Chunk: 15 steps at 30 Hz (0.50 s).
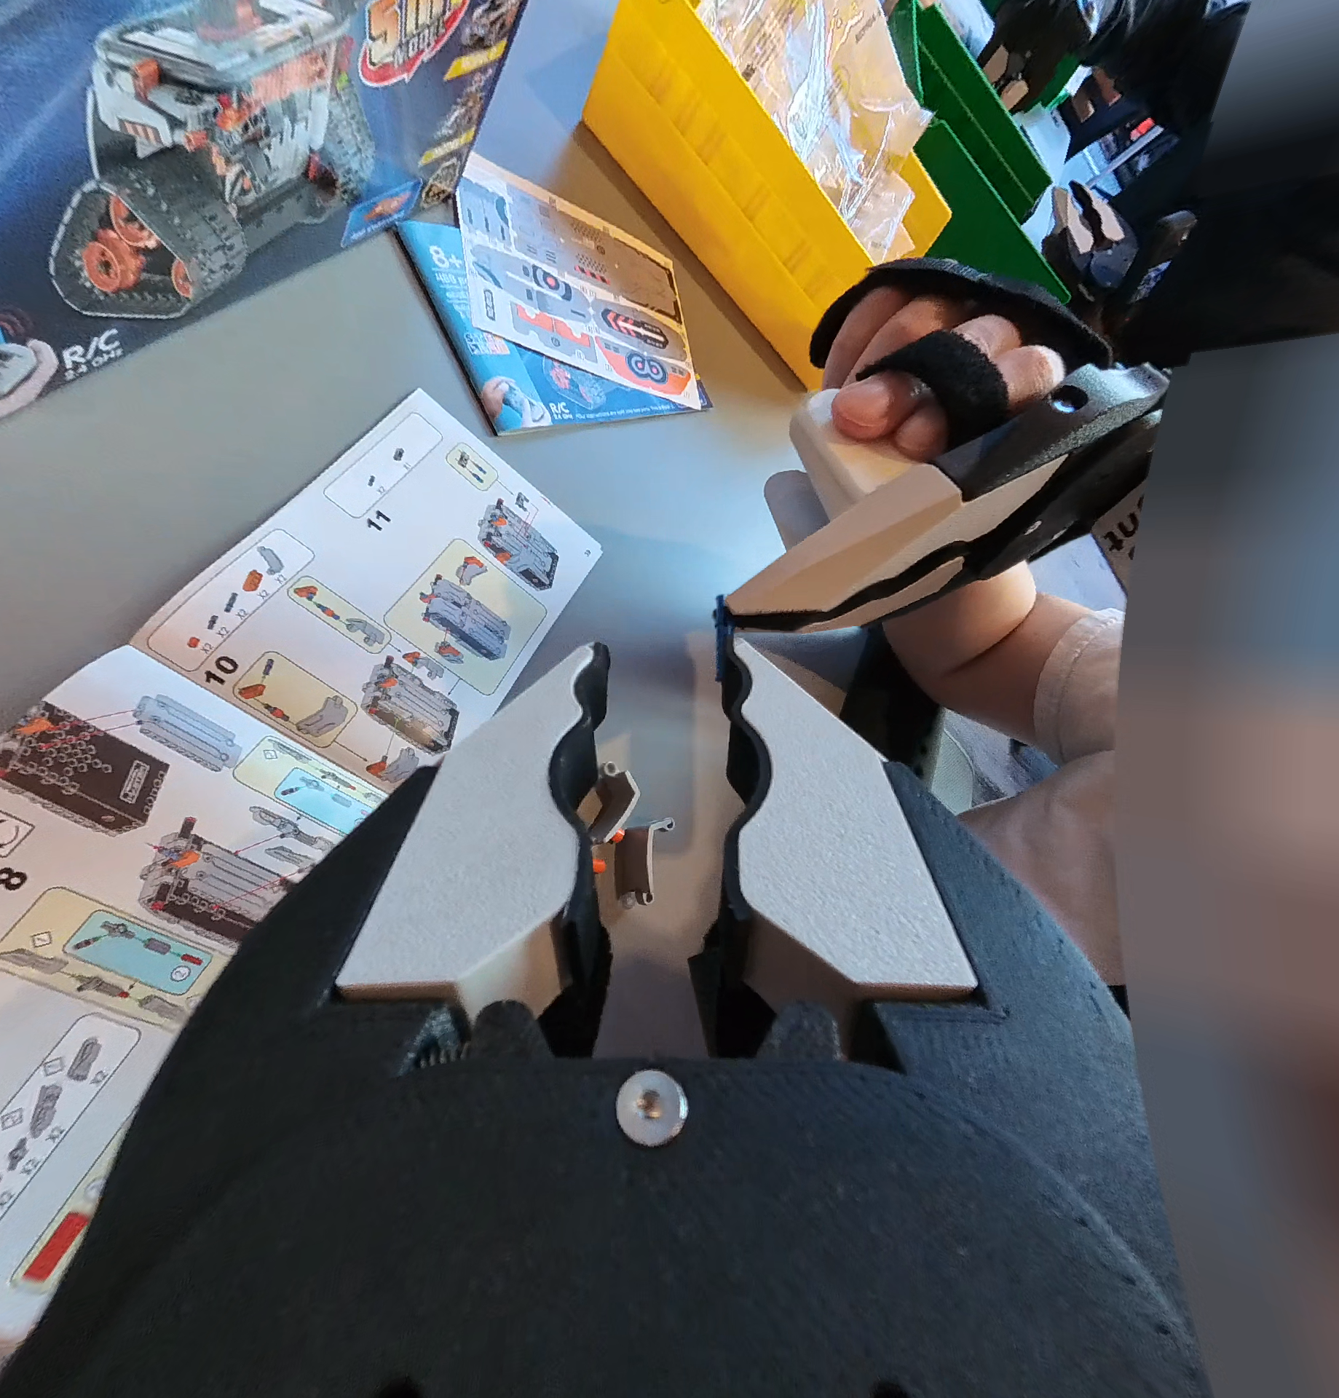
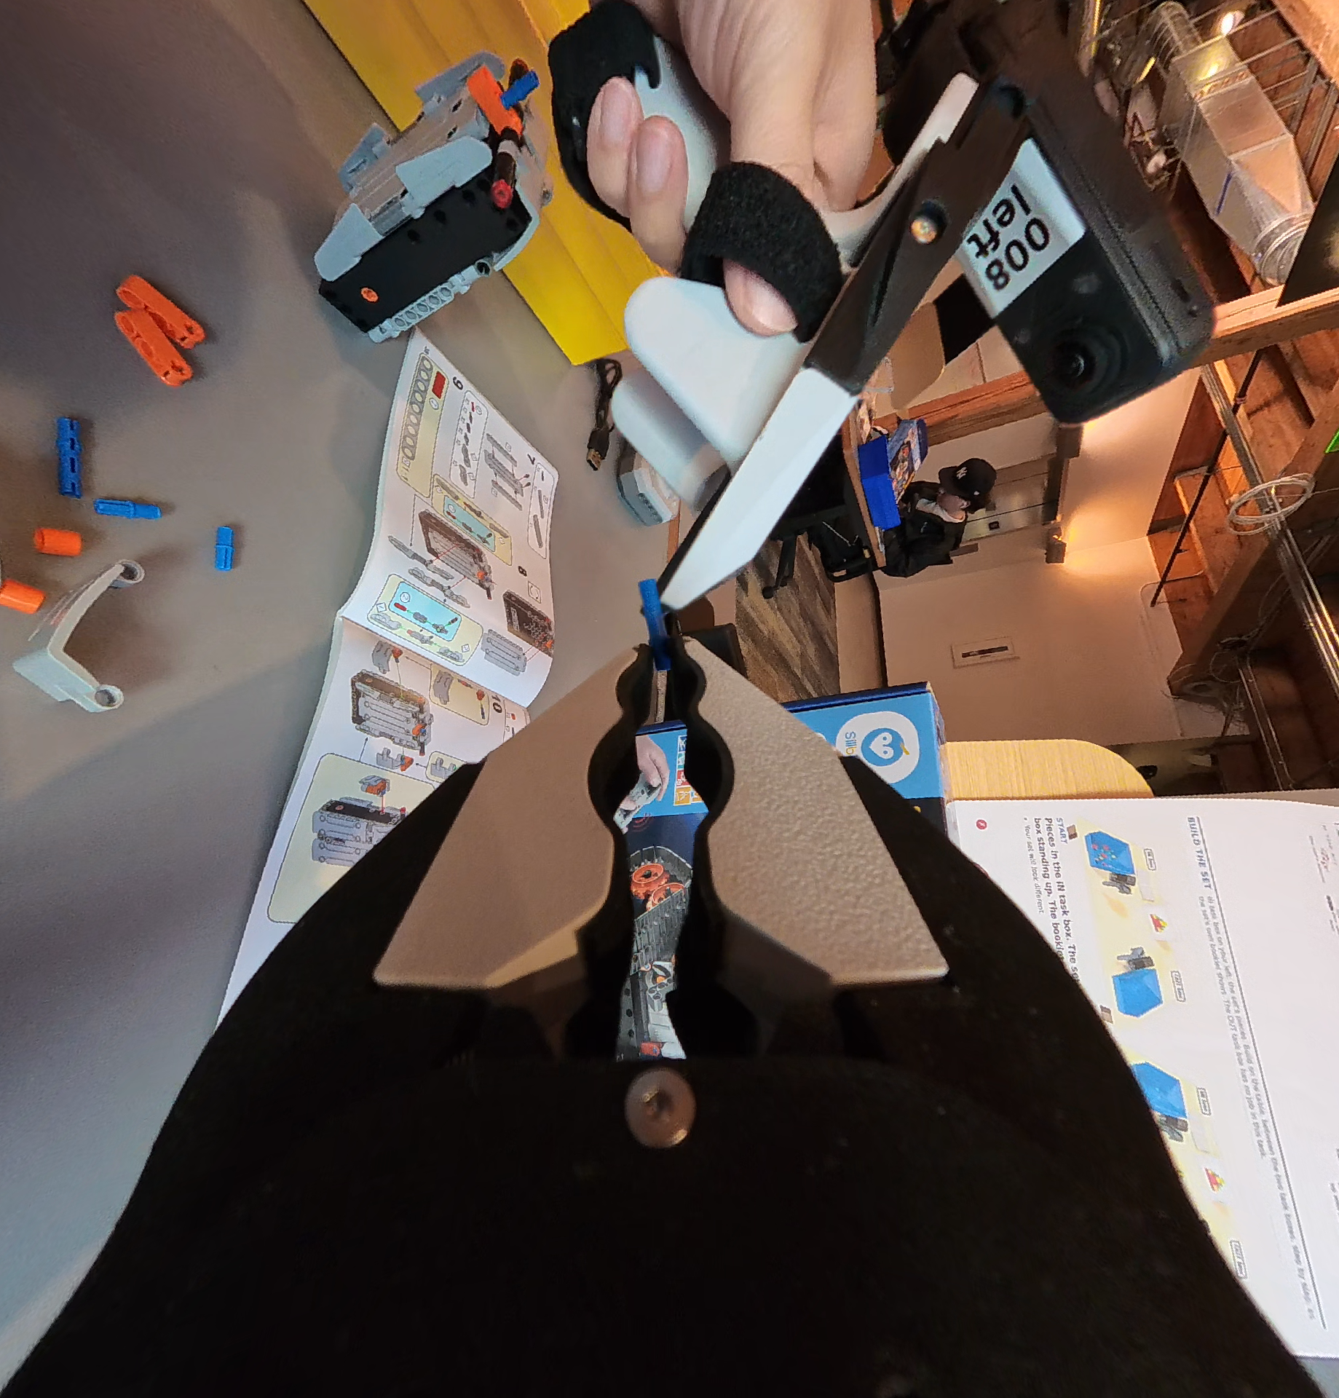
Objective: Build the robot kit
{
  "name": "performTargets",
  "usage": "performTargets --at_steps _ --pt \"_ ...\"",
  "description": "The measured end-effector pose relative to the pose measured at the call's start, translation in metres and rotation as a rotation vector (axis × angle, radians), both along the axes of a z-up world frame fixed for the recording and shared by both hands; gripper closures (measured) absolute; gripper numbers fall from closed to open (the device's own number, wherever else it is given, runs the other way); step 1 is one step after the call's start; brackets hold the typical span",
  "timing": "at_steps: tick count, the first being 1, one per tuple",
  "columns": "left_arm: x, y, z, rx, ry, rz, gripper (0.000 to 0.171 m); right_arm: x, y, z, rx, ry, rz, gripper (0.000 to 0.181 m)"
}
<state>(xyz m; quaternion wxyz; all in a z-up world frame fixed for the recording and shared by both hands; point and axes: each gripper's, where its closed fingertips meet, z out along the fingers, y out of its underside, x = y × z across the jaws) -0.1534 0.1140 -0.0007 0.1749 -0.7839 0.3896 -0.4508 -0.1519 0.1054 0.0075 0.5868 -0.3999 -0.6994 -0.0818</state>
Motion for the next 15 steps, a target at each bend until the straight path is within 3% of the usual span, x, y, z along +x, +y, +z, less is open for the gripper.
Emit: performTargets --at_steps 3,15 --pt "0.0029 -0.0040 -0.0004 -0.035 -0.017 -0.029 0.151 0.0001 -0.0002 -0.0021 0.003 -0.021 -0.006 0.179" --pt "-0.0014 -0.0088 0.0020 -0.082 -0.026 -0.054 0.148 0.0054 0.0045 0.0015 0.009 -0.004 -0.024 0.179"
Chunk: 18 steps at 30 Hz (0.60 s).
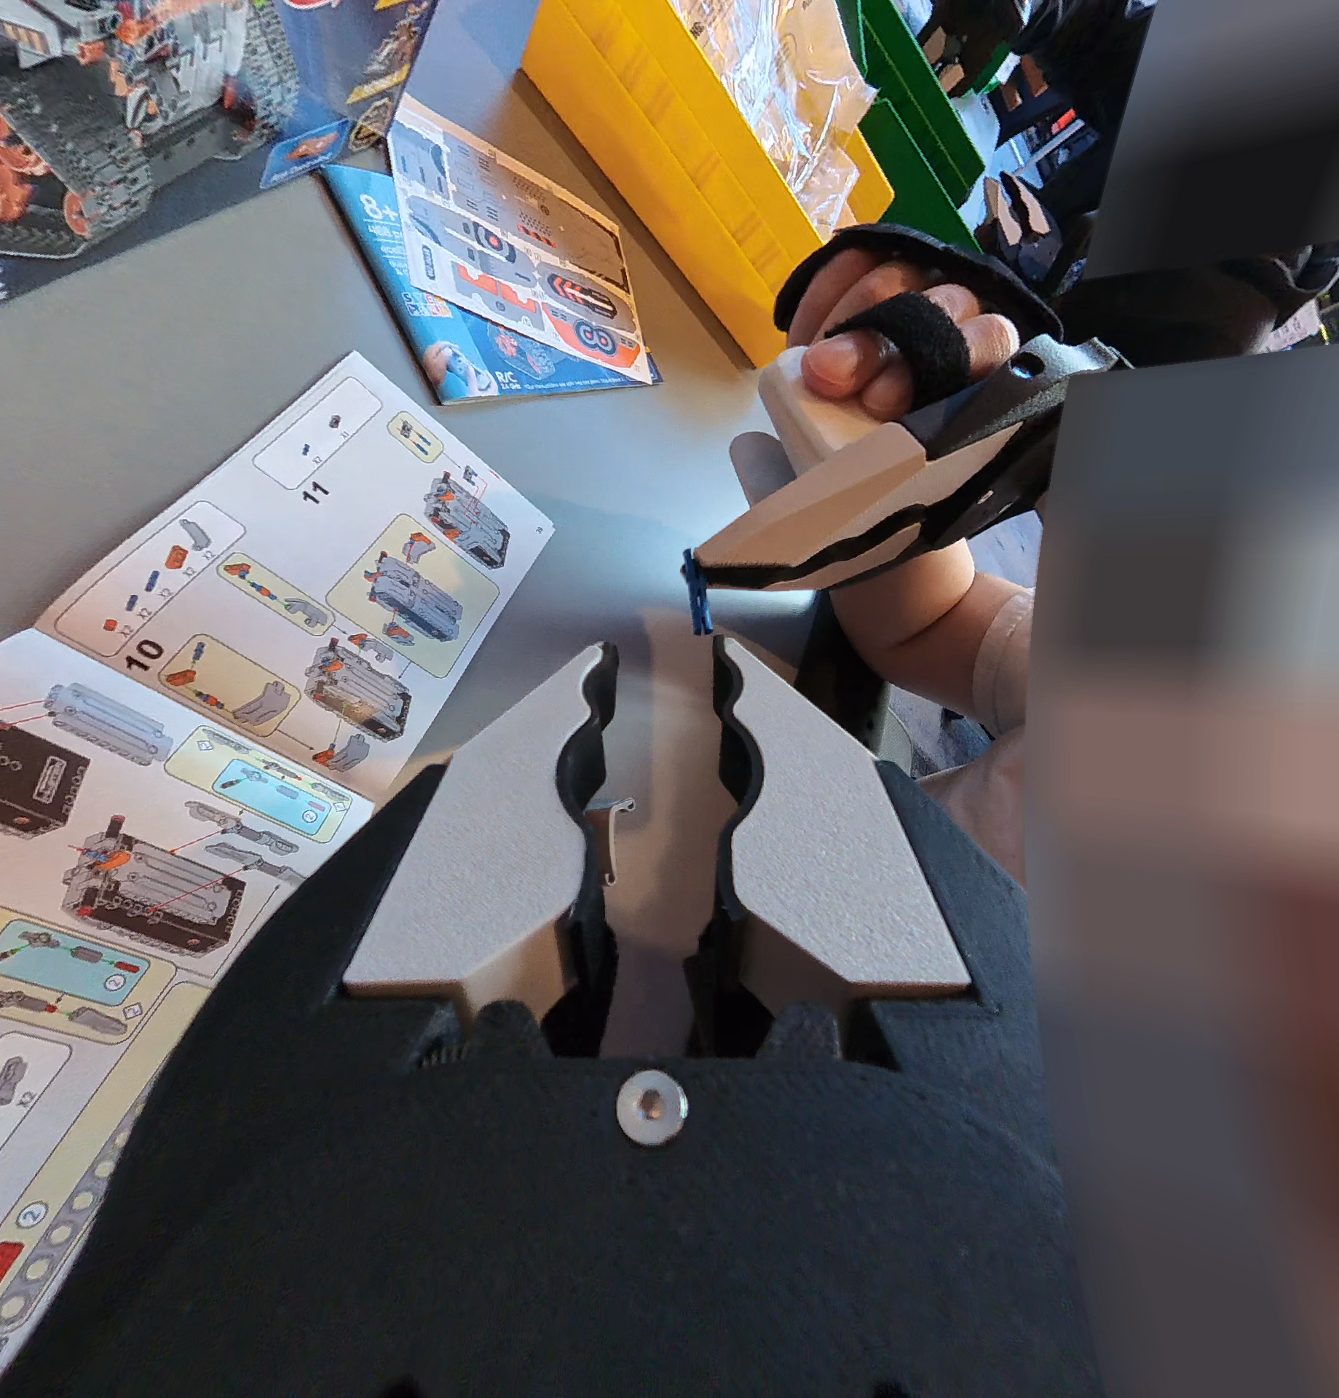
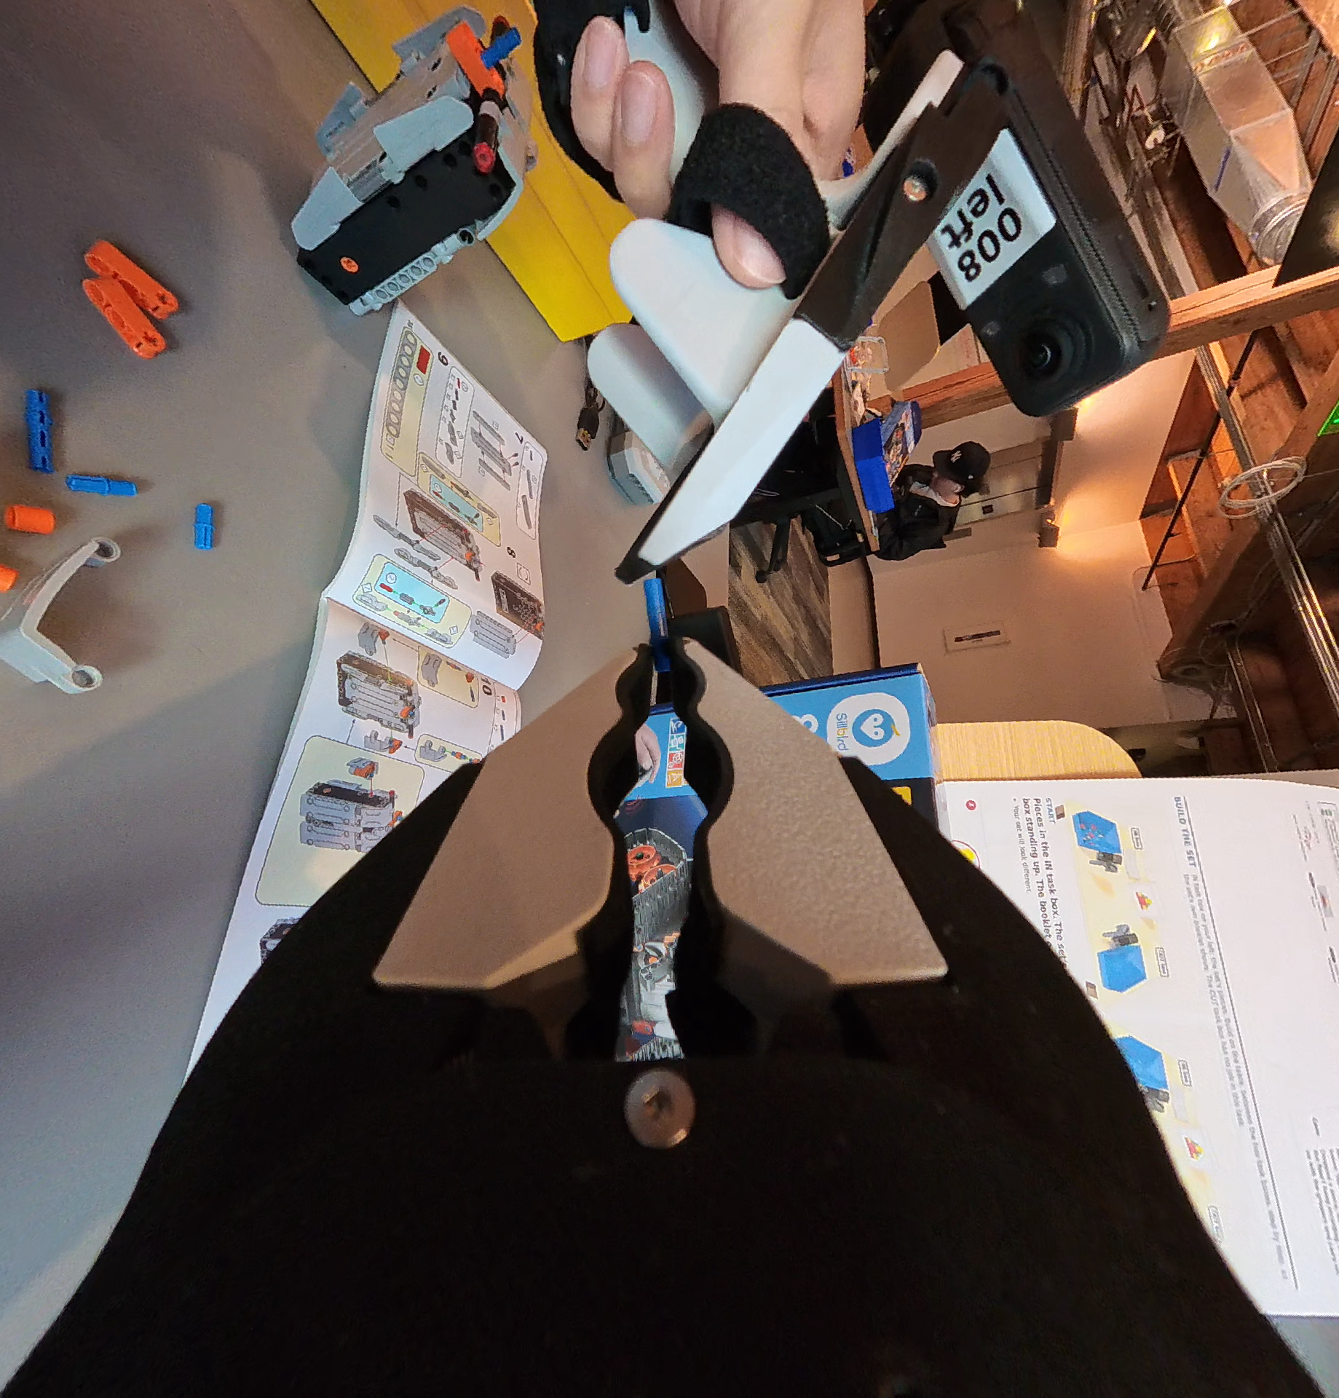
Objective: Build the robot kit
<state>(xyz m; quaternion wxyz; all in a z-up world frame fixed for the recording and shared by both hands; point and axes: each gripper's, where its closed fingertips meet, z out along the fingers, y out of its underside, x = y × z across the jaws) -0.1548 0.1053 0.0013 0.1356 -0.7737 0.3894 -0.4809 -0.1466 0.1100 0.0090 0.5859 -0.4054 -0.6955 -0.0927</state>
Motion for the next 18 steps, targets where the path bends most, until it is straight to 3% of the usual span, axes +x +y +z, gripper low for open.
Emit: performTargets --at_steps 3,6,18 --pt "0.0033 -0.0013 0.0010 0.003 -0.008 -0.010 0.152 -0.0022 -0.0021 0.0007 -0.007 0.008 0.011 0.179" --pt "0.0050 -0.0047 0.0046 0.001 -0.030 -0.032 0.168 -0.0029 -0.0025 0.0004 -0.004 0.004 0.011 0.179" --pt "0.0015 -0.0021 0.0084 0.003 -0.032 -0.006 0.154 -0.0020 -0.0010 0.0000 -0.003 0.003 0.006 0.179"
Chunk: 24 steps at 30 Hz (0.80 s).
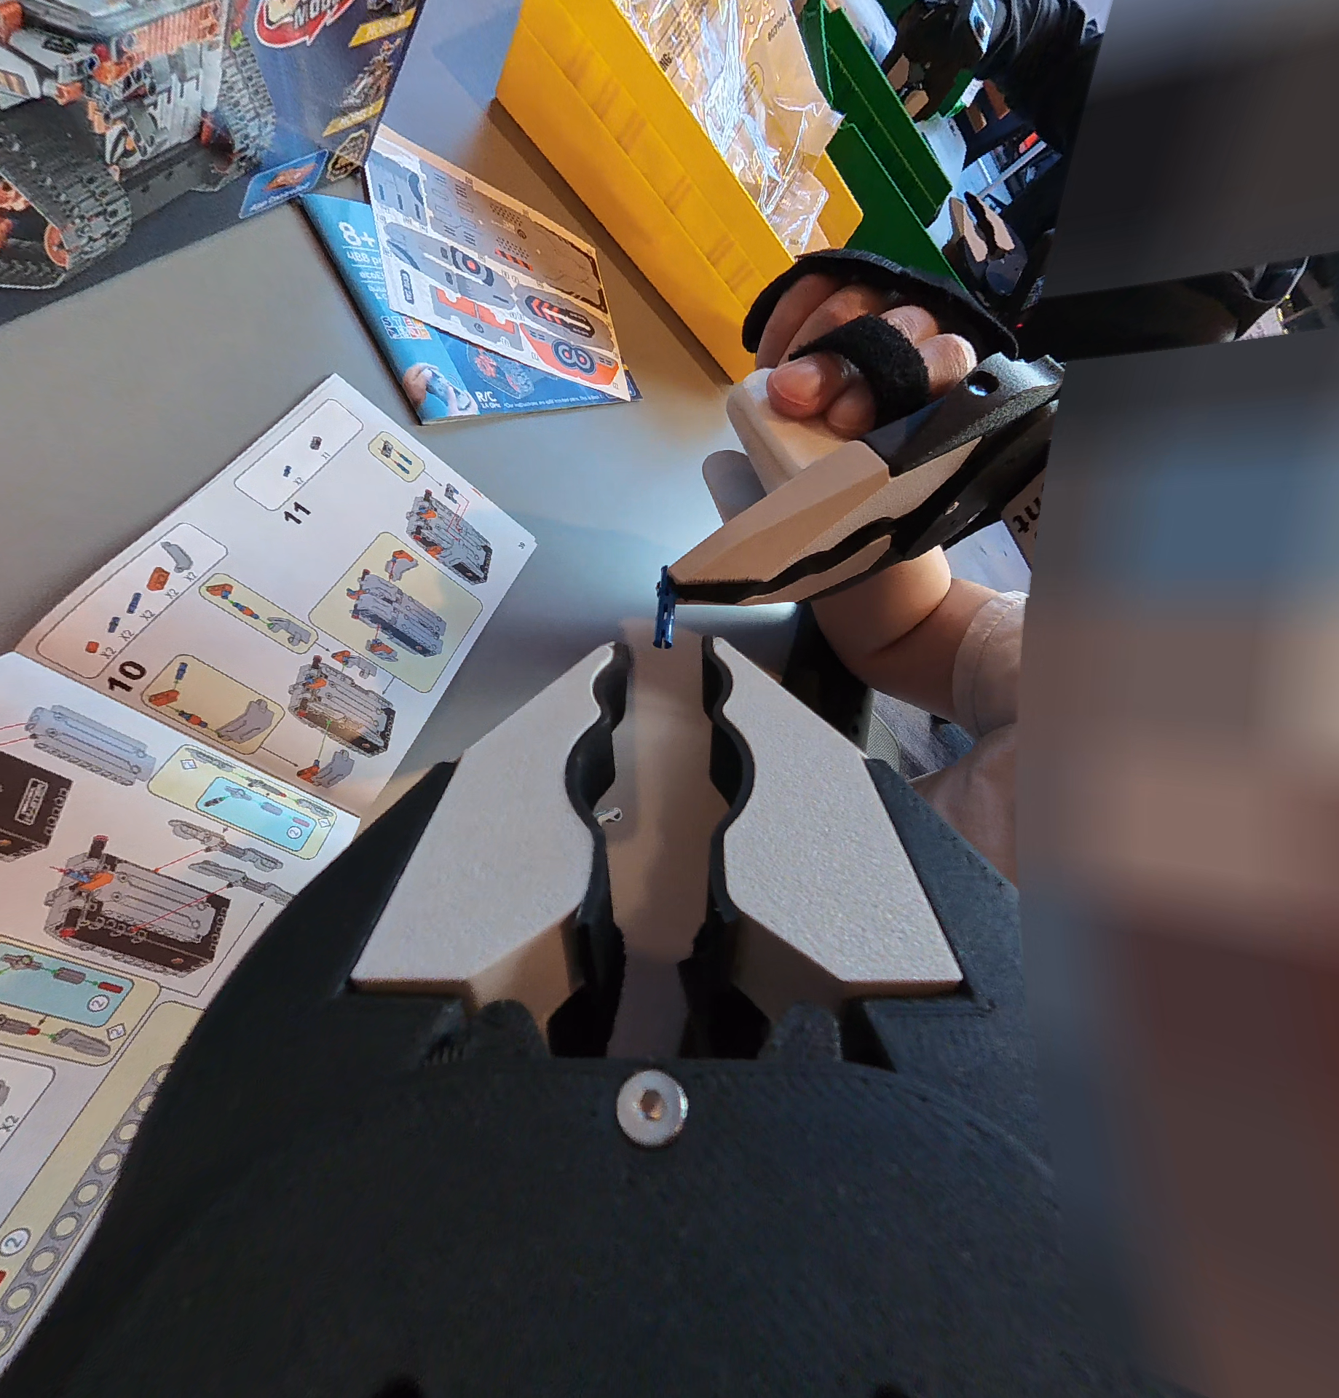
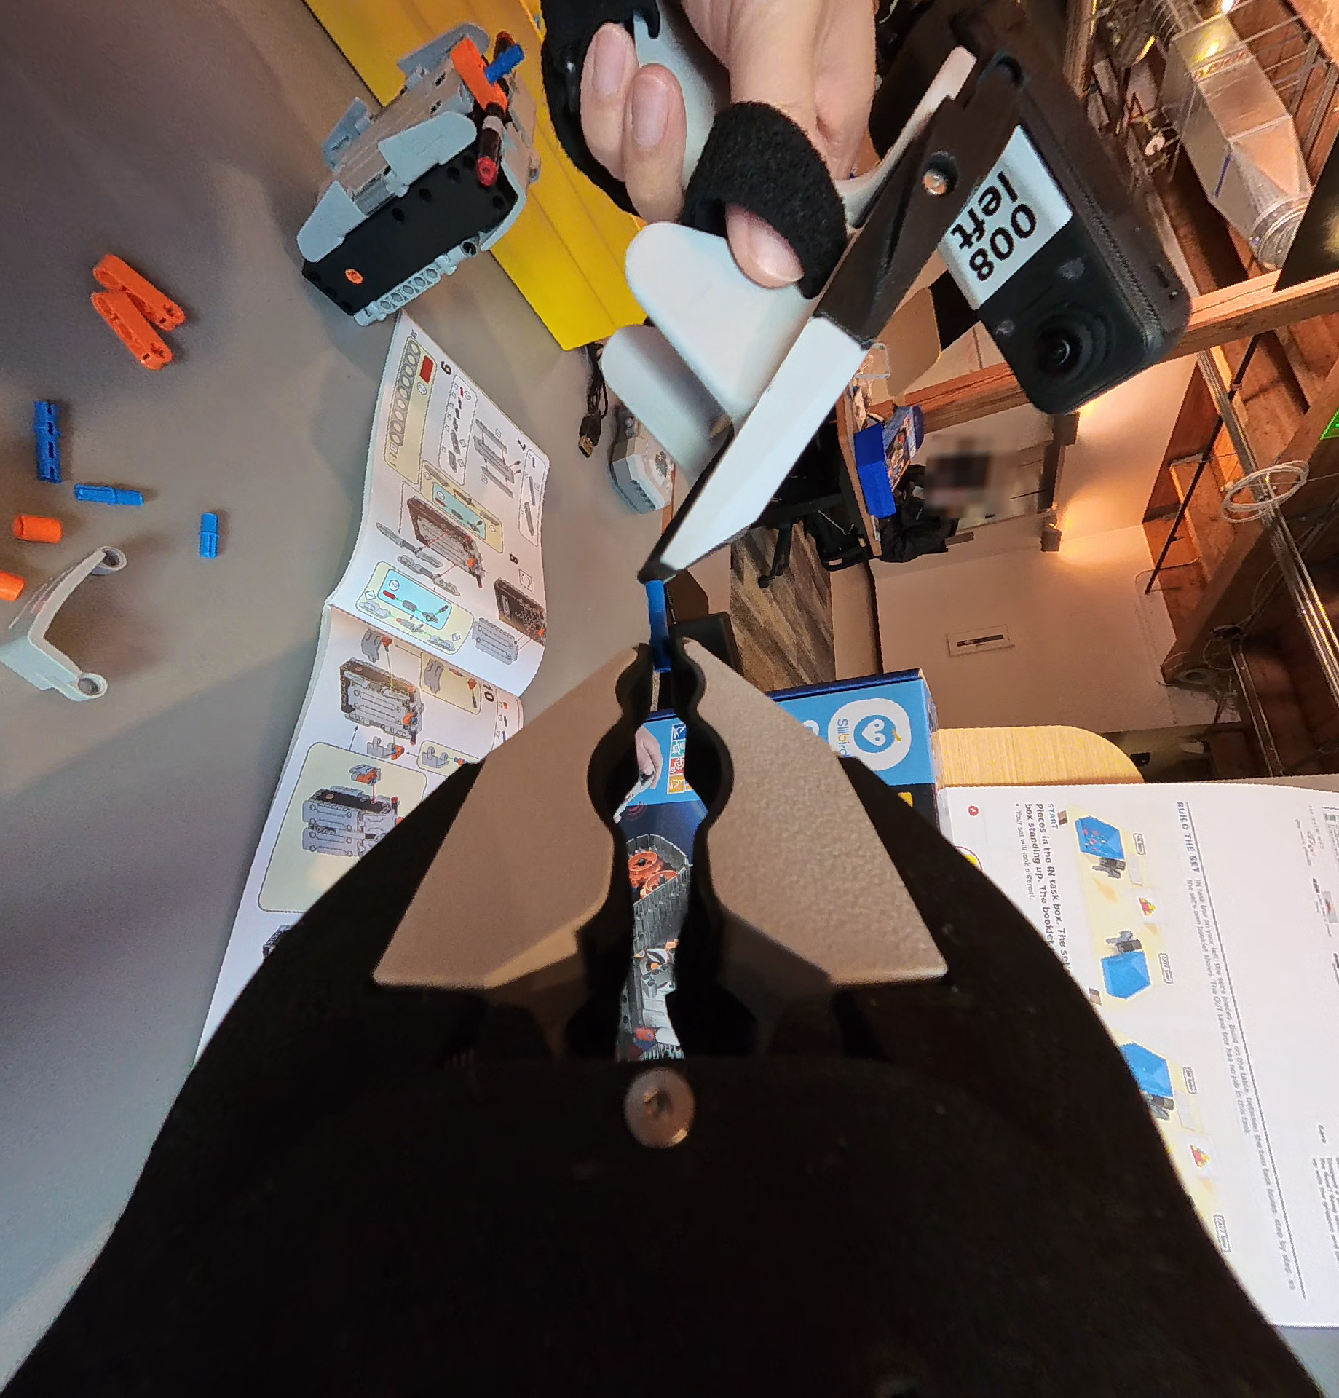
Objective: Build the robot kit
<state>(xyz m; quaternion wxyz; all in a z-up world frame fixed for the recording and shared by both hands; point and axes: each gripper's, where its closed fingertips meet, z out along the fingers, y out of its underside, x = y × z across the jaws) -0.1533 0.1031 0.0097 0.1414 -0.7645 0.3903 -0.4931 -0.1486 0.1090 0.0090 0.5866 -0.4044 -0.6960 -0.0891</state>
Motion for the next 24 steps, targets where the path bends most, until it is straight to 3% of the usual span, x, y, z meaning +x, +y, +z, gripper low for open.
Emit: performTargets --at_steps 5,10,24 --pt "0.0034 -0.0022 -0.0020 -0.004 0.009 -0.011 0.150 -0.0032 -0.0027 0.0005 -0.003 0.006 0.013 0.179" --pt "0.0058 -0.0048 -0.0017 0.005 0.006 -0.031 0.168 -0.0056 -0.0049 0.0003 -0.004 0.005 0.023 0.179" --pt "0.0070 -0.0051 0.0019 0.012 -0.006 -0.031 0.165 -0.0064 -0.0063 0.0025 -0.002 0.017 0.031 0.179"
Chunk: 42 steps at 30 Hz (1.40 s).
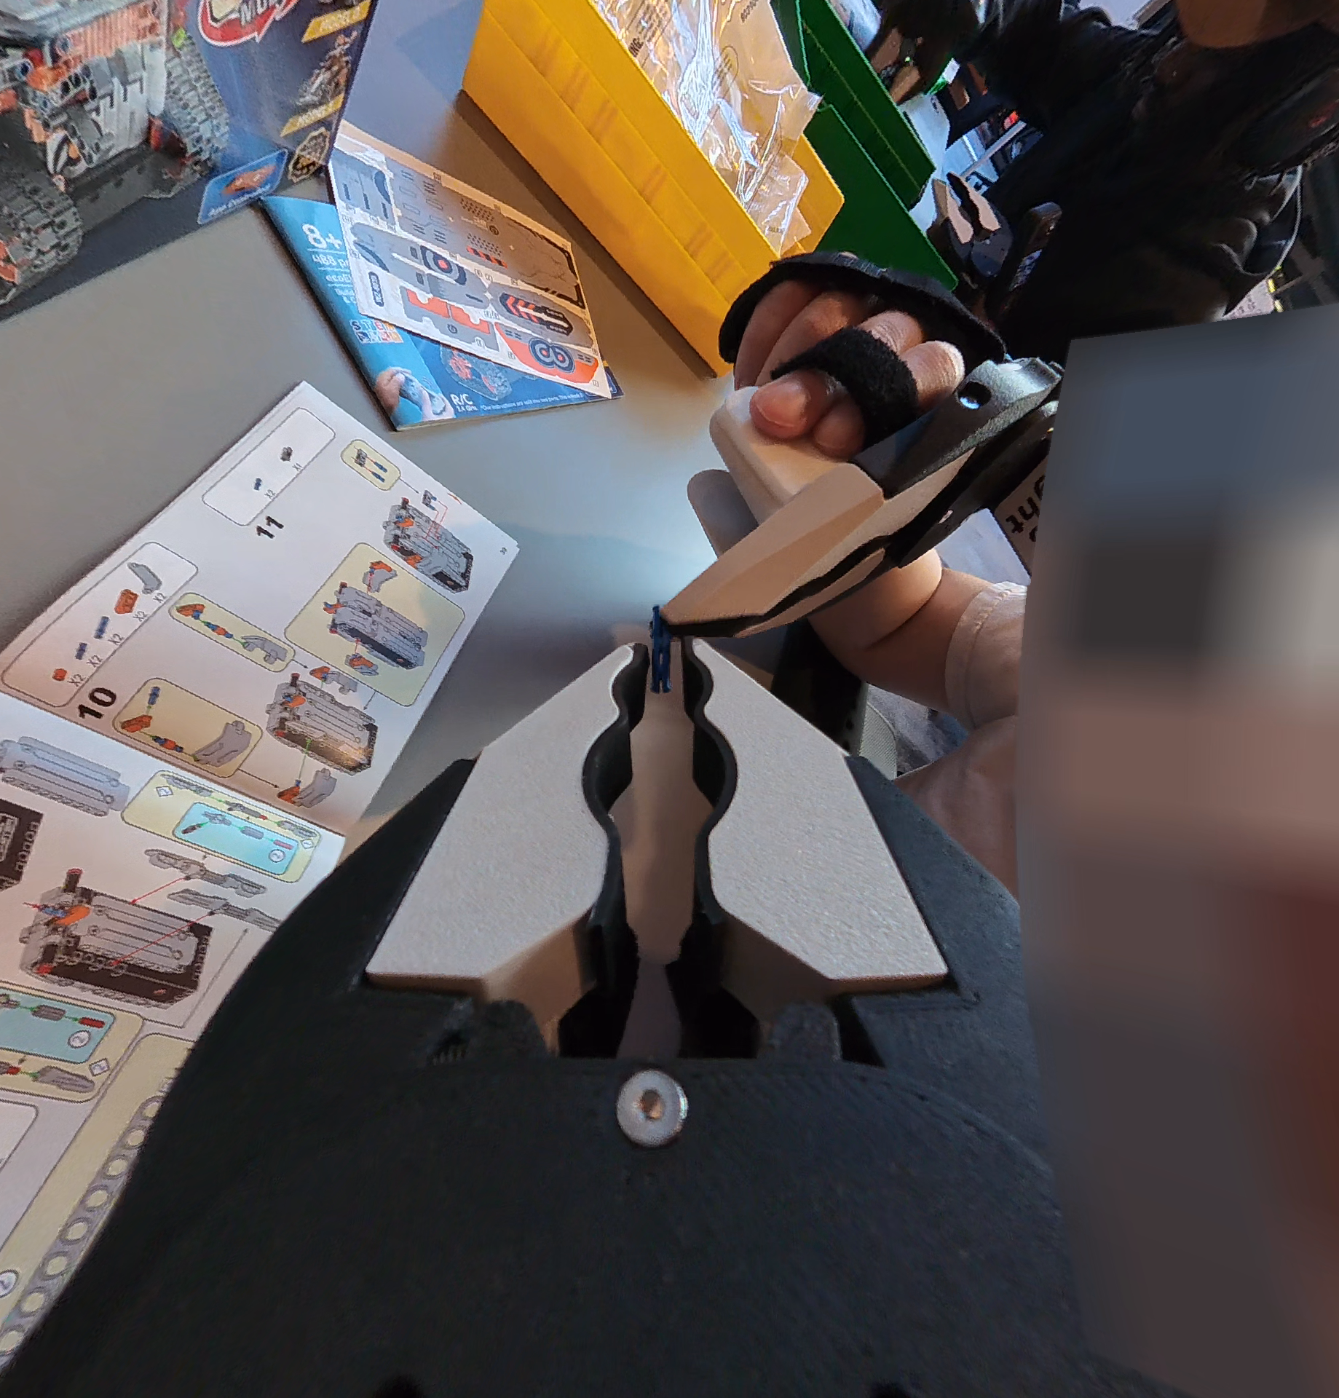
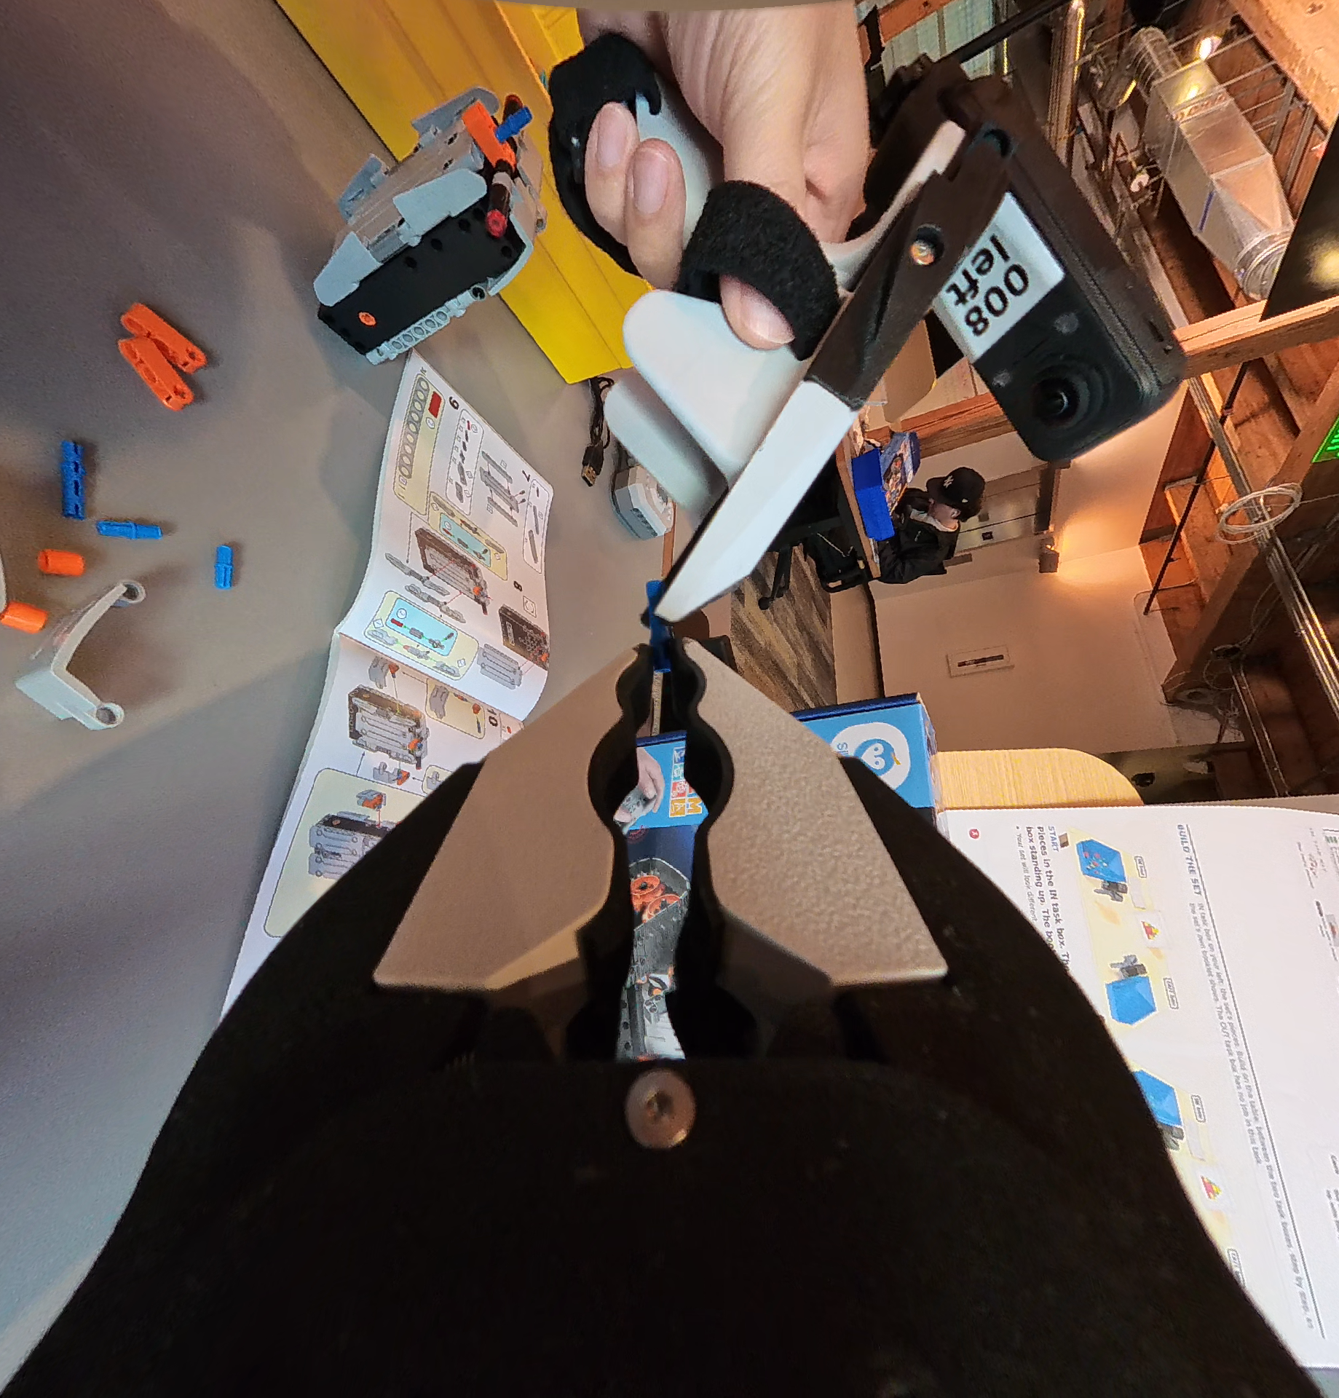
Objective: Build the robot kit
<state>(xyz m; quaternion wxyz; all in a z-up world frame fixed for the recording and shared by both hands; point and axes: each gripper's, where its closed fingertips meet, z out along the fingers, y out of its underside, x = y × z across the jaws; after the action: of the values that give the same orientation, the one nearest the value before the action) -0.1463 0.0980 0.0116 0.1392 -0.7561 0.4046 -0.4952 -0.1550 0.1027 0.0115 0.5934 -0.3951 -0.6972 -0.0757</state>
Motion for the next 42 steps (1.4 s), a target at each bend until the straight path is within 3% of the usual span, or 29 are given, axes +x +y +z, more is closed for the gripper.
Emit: performTargets --at_steps 13,25,29,33,34,36,37,42 --pt "0.001 0.003 0.006 0.080 -0.003 0.009 0.169 0.000 0.001 0.004 0.017 0.019 -0.007 0.178" --pt "-0.001 0.018 0.048 0.206 -0.213 0.078 0.170 0.012 0.005 0.039 0.014 0.206 -0.031 0.165" --pt "0.001 0.028 0.070 0.328 -0.334 0.124 0.170 0.034 0.019 0.078 -0.178 0.584 -0.064 0.159" --pt "0.009 0.025 0.078 0.387 -0.379 0.128 0.170 0.051 0.028 0.103 -0.689 1.026 0.083 0.150" --pt "0.011 0.025 0.078 0.406 -0.370 0.128 0.170 0.051 0.030 0.102 -0.806 1.076 0.109 0.150" --pt "0.015 0.025 0.076 0.441 -0.356 0.132 0.170 0.046 0.029 0.094 -1.015 1.098 0.173 0.176" --pt "0.017 0.025 0.074 0.447 -0.345 0.128 0.170 0.044 0.028 0.092 -1.101 1.108 0.217 0.180" --pt "0.020 0.025 0.073 0.433 -0.355 0.131 0.170 0.043 0.031 0.091 -1.257 1.207 0.338 0.170"
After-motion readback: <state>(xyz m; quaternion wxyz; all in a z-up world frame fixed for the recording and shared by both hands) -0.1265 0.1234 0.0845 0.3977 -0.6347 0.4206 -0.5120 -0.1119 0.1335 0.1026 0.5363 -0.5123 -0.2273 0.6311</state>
